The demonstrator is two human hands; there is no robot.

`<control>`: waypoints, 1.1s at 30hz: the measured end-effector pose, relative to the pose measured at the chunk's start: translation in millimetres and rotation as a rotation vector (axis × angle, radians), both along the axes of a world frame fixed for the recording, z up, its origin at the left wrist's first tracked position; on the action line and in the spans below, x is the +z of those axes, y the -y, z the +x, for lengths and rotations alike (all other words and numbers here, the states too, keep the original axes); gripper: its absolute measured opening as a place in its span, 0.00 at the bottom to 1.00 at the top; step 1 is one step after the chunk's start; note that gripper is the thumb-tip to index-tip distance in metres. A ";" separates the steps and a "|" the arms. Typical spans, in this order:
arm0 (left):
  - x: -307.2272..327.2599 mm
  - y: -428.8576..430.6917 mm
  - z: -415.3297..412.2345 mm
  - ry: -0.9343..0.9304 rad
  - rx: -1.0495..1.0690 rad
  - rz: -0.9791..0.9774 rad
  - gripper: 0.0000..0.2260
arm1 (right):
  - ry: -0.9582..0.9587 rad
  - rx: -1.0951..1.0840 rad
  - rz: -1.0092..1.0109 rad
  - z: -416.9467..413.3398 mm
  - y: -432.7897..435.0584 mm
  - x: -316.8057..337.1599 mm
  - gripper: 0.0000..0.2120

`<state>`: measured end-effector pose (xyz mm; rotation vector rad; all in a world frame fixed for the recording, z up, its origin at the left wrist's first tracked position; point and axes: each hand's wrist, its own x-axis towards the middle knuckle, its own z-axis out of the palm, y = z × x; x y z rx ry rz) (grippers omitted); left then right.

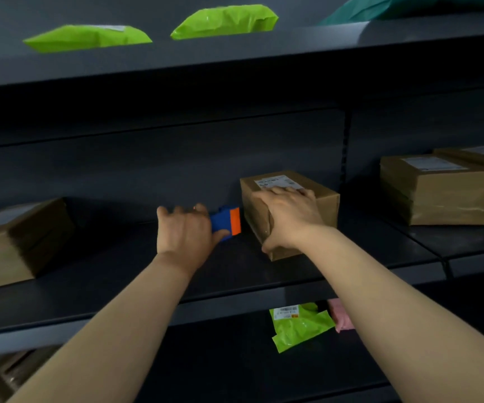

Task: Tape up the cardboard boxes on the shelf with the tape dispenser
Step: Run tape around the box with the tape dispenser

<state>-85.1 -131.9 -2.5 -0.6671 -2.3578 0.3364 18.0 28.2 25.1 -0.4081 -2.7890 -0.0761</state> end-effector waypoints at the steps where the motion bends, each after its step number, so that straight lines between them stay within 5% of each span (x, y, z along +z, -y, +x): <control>1: -8.2 -0.4 -1.8 0.039 0.025 0.005 0.27 | -0.005 0.020 -0.021 2.1 -1.6 0.3 0.49; 5: -30.9 1.9 -3.0 0.099 0.060 0.109 0.25 | -0.058 0.043 -0.025 4.4 -3.4 -5.7 0.44; 8: -39.4 -8.3 11.2 0.102 -0.384 0.307 0.17 | -0.076 0.041 -0.025 0.9 -4.5 -6.5 0.42; 11: -40.7 -21.7 35.9 0.664 -0.708 0.531 0.15 | -0.198 0.156 -0.216 7.7 -7.7 -6.5 0.38; 14: -44.1 -34.8 44.2 0.880 -0.697 0.654 0.19 | -0.599 0.274 -0.418 22.4 -13.7 -21.0 0.31; 16: -41.6 -42.8 42.9 0.924 -0.647 0.704 0.19 | -0.749 0.109 -0.451 26.9 -23.5 -35.8 0.33; 21: -37.2 -57.8 41.7 1.054 -0.564 0.807 0.16 | -0.686 -0.115 -1.078 26.8 -44.9 -57.5 0.33; 24: -38.4 -62.2 37.7 1.050 -0.504 0.829 0.14 | -0.781 -0.112 -1.120 25.9 -48.9 -65.7 0.25; 29: -35.8 -72.7 47.2 0.734 -0.212 0.567 0.08 | -0.704 -0.159 -1.142 27.6 -51.8 -67.1 0.19; 33: -38.8 -64.6 40.2 0.894 -0.234 0.771 0.16 | -0.738 -0.171 -0.940 35.1 -44.1 -68.4 0.17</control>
